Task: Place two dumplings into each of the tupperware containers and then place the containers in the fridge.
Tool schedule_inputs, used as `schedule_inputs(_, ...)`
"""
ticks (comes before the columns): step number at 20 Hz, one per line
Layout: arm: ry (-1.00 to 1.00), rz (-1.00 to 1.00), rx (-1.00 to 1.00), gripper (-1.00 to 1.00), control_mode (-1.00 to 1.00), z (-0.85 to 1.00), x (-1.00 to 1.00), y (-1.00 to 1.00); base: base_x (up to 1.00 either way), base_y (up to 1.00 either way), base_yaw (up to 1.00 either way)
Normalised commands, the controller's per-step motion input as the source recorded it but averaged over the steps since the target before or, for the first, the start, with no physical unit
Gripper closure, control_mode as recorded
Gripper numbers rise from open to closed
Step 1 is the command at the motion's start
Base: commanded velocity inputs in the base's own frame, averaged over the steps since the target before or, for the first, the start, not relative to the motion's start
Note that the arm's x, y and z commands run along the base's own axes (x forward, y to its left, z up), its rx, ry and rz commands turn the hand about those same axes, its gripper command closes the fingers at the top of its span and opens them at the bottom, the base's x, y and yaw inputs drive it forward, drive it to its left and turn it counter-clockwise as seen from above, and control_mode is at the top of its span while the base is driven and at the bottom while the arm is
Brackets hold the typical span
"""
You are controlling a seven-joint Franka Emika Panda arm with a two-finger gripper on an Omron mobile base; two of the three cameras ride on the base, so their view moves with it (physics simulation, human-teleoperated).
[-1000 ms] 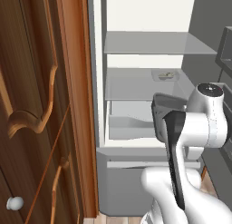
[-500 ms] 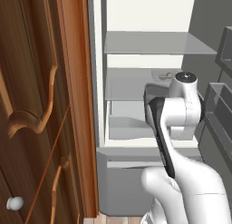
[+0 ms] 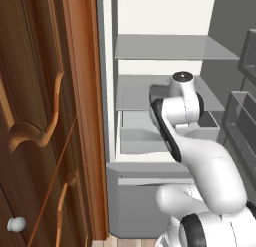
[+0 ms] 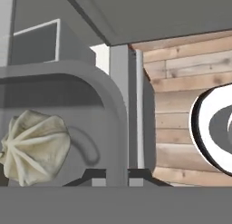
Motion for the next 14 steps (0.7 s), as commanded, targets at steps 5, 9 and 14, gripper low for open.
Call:
schedule_inputs(5, 0.04, 0.05, -0.04, 1.00, -1.00, 0.03, 0.92, -0.04, 0.00, 0.00, 0.00)
schedule_inputs(9, 0.08, 0.00, -0.03, 1.00, -1.00, 0.01, 1.00, -0.02, 0.00, 0.00, 0.00)
schedule_inputs(14, 0.01, 0.04, -0.05, 1.00, -1.00, -0.01, 1.00, -0.01, 0.00, 0.00, 0.00)
